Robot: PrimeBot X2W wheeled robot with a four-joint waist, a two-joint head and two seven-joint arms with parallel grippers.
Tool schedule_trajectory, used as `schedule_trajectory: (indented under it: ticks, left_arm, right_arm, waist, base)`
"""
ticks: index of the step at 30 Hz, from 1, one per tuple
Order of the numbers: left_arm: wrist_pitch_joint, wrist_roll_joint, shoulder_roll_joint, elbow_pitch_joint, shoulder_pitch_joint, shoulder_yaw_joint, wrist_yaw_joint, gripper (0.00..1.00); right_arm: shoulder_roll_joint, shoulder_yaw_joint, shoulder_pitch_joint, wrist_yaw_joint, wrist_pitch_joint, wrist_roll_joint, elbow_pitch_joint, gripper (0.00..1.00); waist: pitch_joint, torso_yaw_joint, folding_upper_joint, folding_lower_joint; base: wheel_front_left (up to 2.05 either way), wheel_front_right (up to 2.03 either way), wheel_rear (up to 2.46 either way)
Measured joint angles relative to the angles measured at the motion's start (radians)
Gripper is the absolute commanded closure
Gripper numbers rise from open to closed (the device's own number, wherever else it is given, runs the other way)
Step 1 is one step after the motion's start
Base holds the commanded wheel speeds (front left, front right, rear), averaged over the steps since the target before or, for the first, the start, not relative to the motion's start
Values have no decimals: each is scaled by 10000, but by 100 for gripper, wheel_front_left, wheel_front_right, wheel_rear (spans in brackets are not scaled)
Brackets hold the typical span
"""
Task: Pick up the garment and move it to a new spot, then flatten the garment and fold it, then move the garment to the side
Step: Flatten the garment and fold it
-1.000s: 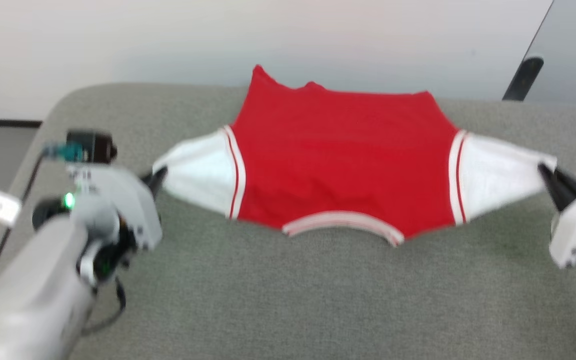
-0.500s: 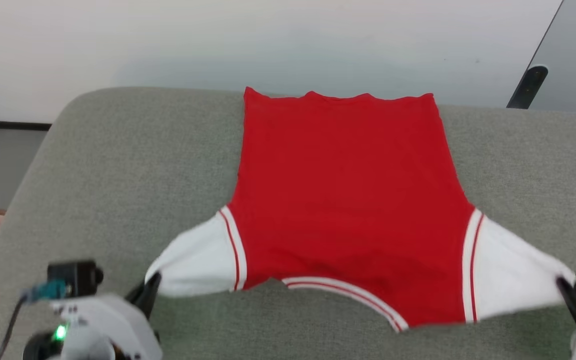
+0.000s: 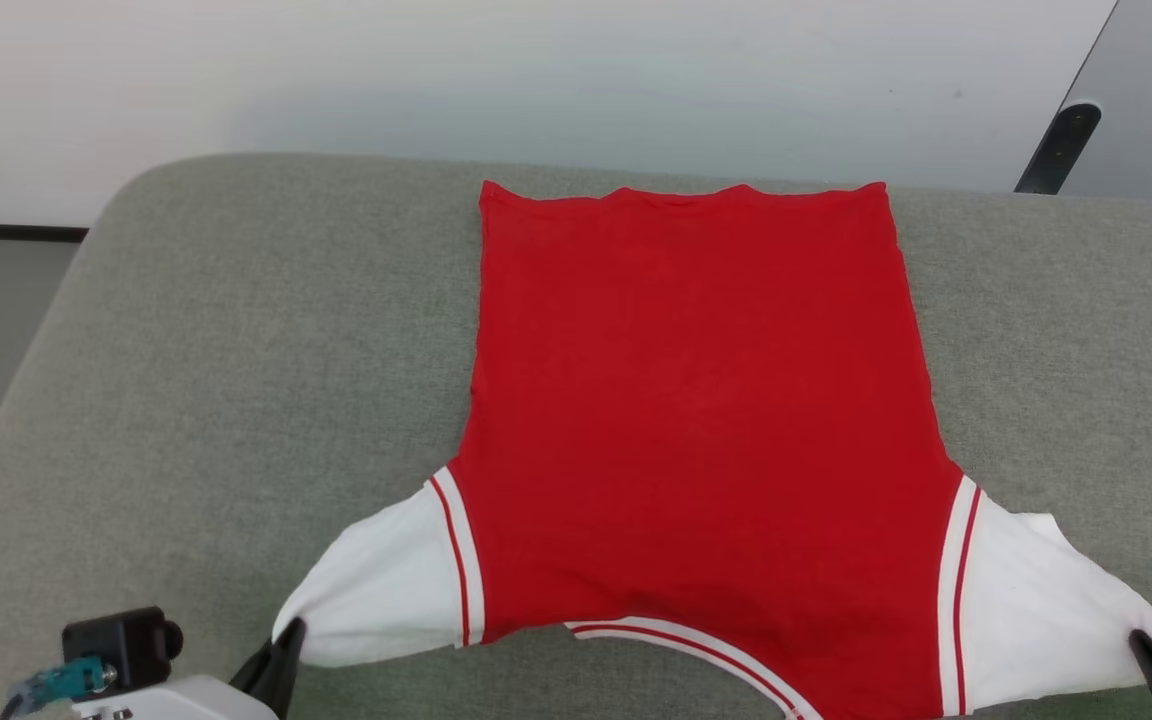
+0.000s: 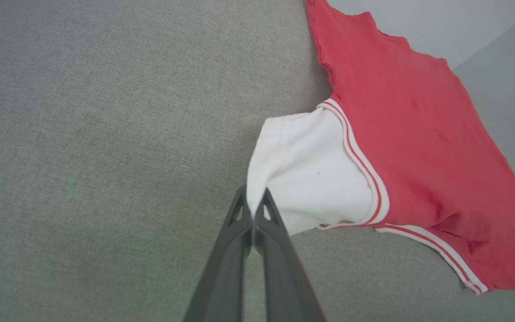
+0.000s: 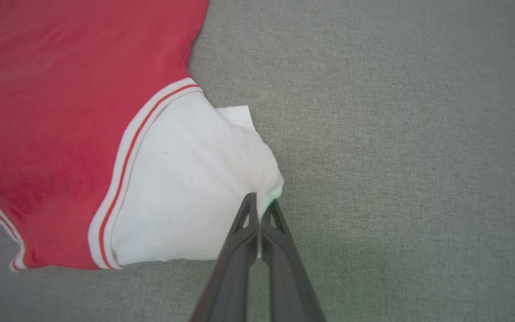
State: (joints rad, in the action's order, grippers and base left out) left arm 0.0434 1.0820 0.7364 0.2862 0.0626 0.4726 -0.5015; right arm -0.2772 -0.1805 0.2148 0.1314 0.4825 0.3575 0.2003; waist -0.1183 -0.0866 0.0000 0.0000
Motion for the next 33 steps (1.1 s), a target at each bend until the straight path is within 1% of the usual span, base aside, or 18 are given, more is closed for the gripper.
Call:
schedule_trajectory:
  ticks: [5, 9, 10, 11, 12, 13, 14, 17, 18, 19, 20, 21, 22, 23, 24, 28, 31, 33]
  left_arm:
    - [6, -31, -150, -487, -391, 102, 194, 100]
    - [94, -186, -324, -1062, -818, 328, 454, 100]
    - [90, -203, -385, -1193, -919, 382, 533, 100]
    - [94, -205, -462, -1323, -1026, 430, 596, 100]
    - [102, -221, -531, -1438, -1111, 487, 660, 100]
    - [102, -221, -531, -1438, -1111, 487, 660, 100]
    - [88, -247, -669, -1615, -1251, 546, 782, 100]
    - [42, -245, -782, -1827, -1313, 593, 897, 100]
    - [42, -245, -782, -1827, -1313, 593, 897, 100]
    - [-2, -244, -851, -1941, -1348, 617, 968, 100]
    - [-2, -244, -851, -1941, -1348, 617, 968, 100]
    - [-13, -217, -909, -2013, -1358, 642, 1016, 100]
    - [-13, -217, -909, -2013, -1358, 642, 1016, 100]
    - [-21, -213, -968, -2054, -1381, 692, 1066, 100]
    - [-21, -213, -968, -2054, -1381, 692, 1066, 100]
    - [-59, -219, -1047, -2119, -1438, 761, 1151, 100]
    - [-77, -255, -1097, -2157, -1476, 813, 1189, 100]
    - [-73, -267, -1147, -2182, -1544, 869, 1231, 100]
  right_arm:
    - [-50, 288, -523, 0, 4, -222, -456, 100]
    - [-132, 573, -961, 0, 29, -337, -888, 100]
    - [-142, 623, -1078, 0, 58, -343, -972, 75]
    - [-165, 688, -1167, 0, 150, -353, -1035, 62]
    - [-167, 721, -1235, 0, 301, -349, -1089, 52]
    - [-167, 721, -1235, 0, 301, -349, -1089, 31]
    - [-213, 800, -1280, 0, 591, -314, -1122, 0]
    - [-303, 811, -1315, -2, 1126, -186, -1001, 0]
    - [-303, 811, -1315, -2, 1126, -186, -1001, 0]
    - [-362, 744, -1381, -2, 1417, -86, -769, 0]
    - [-362, 744, -1381, -2, 1417, -86, -769, 0]
    - [-468, 663, -1395, -2, 1768, 2, -454, 0]
    - [-468, 663, -1395, -2, 1768, 2, -454, 0]
    - [-529, 577, -1390, -2, 2088, 100, -96, 0]
    - [-529, 577, -1390, -2, 2088, 100, -96, 0]
    - [-683, 397, -1546, -2, 2220, 174, 757, 0]
    - [-744, 433, -2202, -2, 2142, 119, 1124, 0]
    - [-790, 579, -2728, -2, 2127, 58, 1141, 0]
  waist:
    - [-30, -3, 0, 0]
    - [-47, 15, 0, 0]
    - [-47, 19, 0, 0]
    - [-42, 23, 0, 0]
    - [-36, 27, 0, 0]
    - [-36, 27, 0, 0]
    - [-22, 36, 0, 0]
    - [-9, 67, 0, 0]
    - [-9, 67, 0, 0]
    - [0, 101, 0, 0]
    - [0, 101, 0, 0]
    - [12, 135, 0, 0]
    - [12, 135, 0, 0]
    - [20, 142, 0, 0]
    - [20, 142, 0, 0]
    - [25, 118, 0, 0]
    - [17, 89, 0, 0]
    - [6, 61, 0, 0]
  base:
    - [0, 0, 0]
    - [0, 0, 0]
    - [0, 0, 0]
    - [0, 0, 0]
    - [0, 0, 0]
    - [0, 0, 0]
    - [0, 0, 0]
    - [0, 0, 0]
    - [0, 0, 0]
    - [0, 0, 0]
    - [0, 0, 0]
    - [0, 0, 0]
    - [0, 0, 0]
    - [0, 0, 0]
    - [0, 0, 0]
    - [0, 0, 0]
    - [0, 0, 0]
    - [0, 0, 0]
